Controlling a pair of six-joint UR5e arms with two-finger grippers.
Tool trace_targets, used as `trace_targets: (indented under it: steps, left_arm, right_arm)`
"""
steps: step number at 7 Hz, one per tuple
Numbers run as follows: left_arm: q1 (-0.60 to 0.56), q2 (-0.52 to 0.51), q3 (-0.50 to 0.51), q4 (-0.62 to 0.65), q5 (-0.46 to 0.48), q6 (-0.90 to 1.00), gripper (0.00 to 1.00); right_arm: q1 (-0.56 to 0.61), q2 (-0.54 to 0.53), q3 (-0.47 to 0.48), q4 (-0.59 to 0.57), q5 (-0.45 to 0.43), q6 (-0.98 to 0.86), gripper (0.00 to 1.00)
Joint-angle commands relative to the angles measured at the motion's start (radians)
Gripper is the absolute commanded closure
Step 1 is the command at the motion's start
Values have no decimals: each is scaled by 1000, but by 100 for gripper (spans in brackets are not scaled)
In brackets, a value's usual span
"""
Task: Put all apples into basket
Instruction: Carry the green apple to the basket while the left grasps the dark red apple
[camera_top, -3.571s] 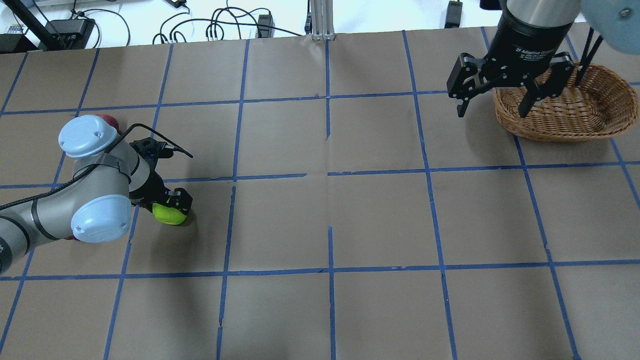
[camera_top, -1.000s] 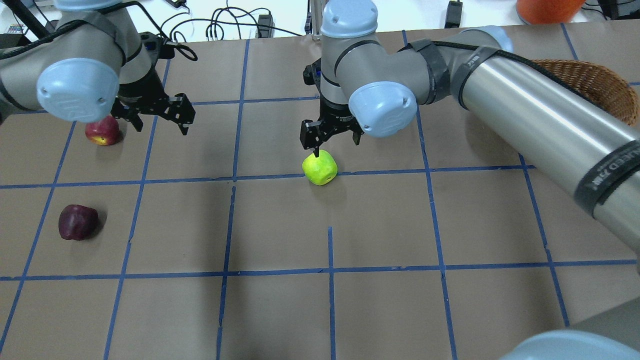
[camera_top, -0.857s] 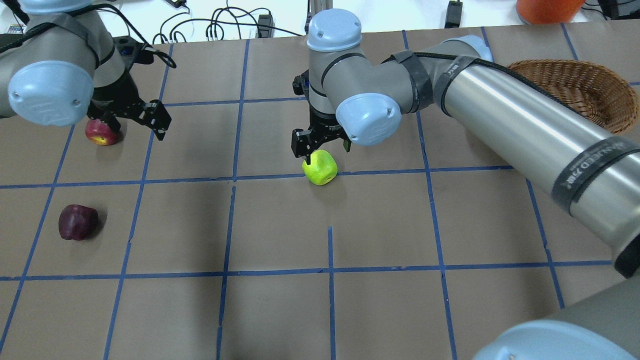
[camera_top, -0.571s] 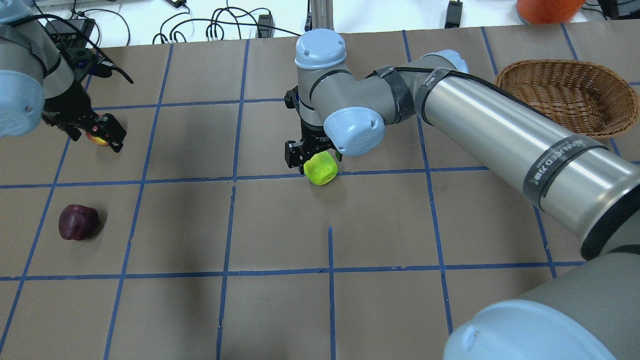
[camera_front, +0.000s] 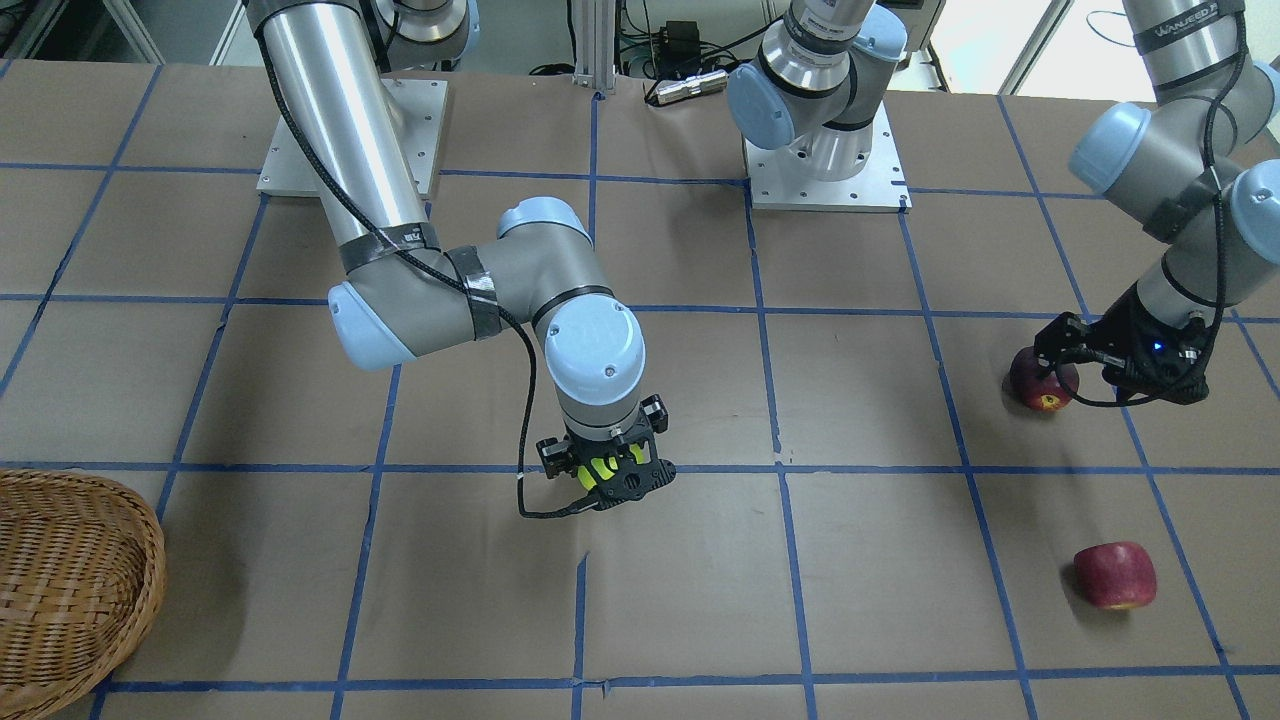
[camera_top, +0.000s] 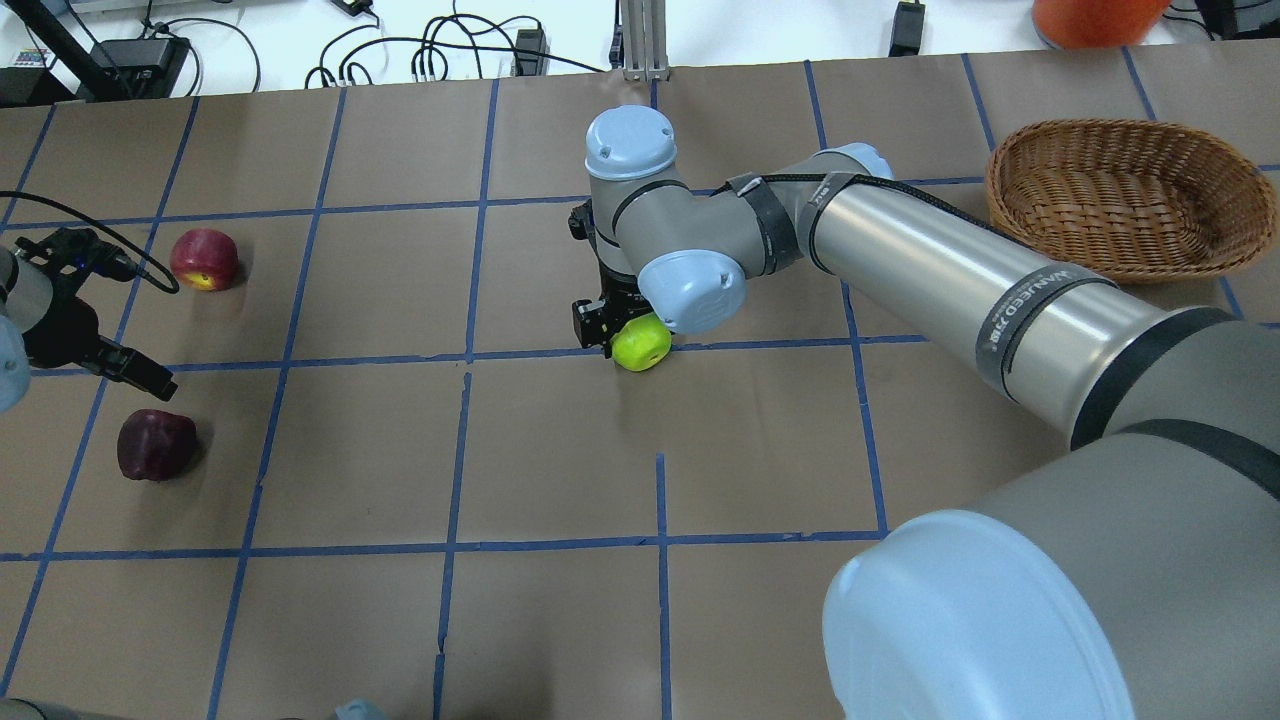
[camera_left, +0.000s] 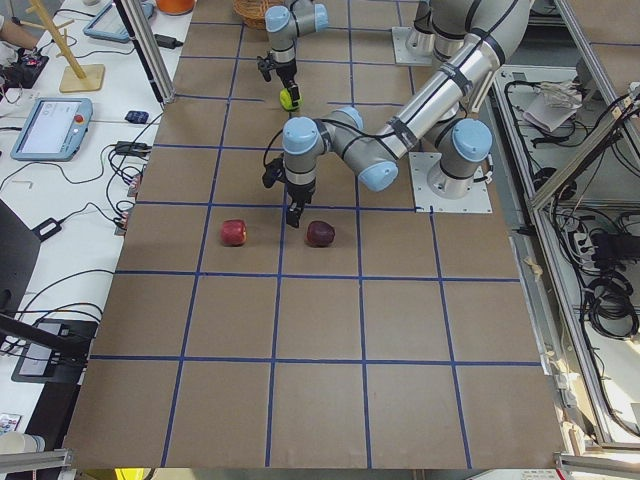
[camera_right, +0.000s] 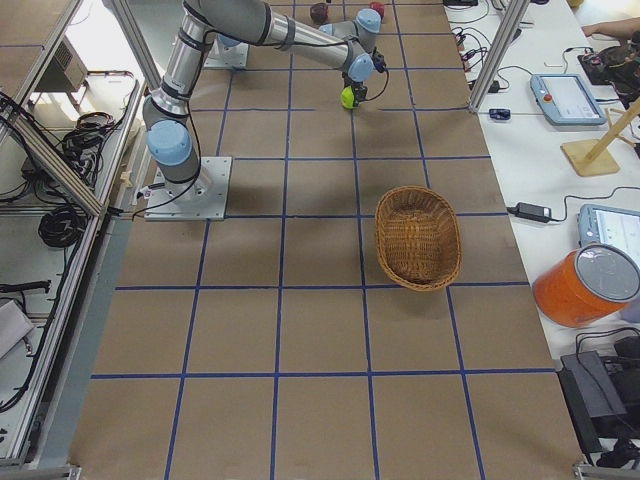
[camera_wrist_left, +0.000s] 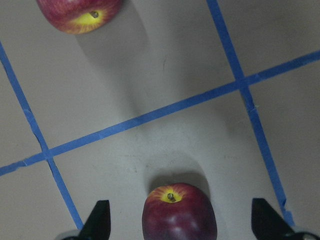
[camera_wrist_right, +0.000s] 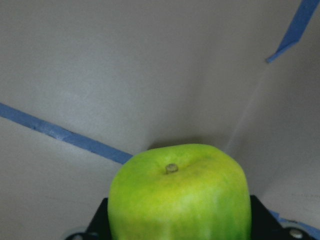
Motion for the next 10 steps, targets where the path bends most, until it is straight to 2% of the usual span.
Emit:
trace_targets:
  steps: [1, 2, 3, 5, 6, 7, 8, 9, 10]
  left_arm:
    - [47, -23, -56, 9, -14, 50, 0]
    - [49, -41, -92, 16, -6, 48, 0]
    - [49, -62, -96, 30, -2, 47, 0]
    - [52, -93, -99, 67, -5, 39, 0]
    - [50, -96, -97, 76, -11, 24, 0]
    - [50, -95, -94, 76, -46, 12, 21]
    - [40, -87, -76, 67, -45, -76, 48]
    - [-14, -75, -23, -15, -40, -258, 53]
    - [-111, -73, 61, -125, -48, -395, 53]
  right_arm:
    - [-45, -95, -31, 85, -41, -11, 100]
    - [-150, -173, -86, 241, -45, -23, 100]
    - [-306, -205, -169, 365, -91, -113, 100]
    - [-550, -158, -221, 341, -192, -273, 100]
    - [-638, -107, -220, 221, -241, -320, 100]
    - [-704, -51, -223, 130, -277, -422, 100]
    - [-760, -12, -220, 71, -289, -487, 100]
    - [-816, 7, -220, 69, -291, -540, 100]
    - [-843, 22, -214, 68, -292, -543, 98]
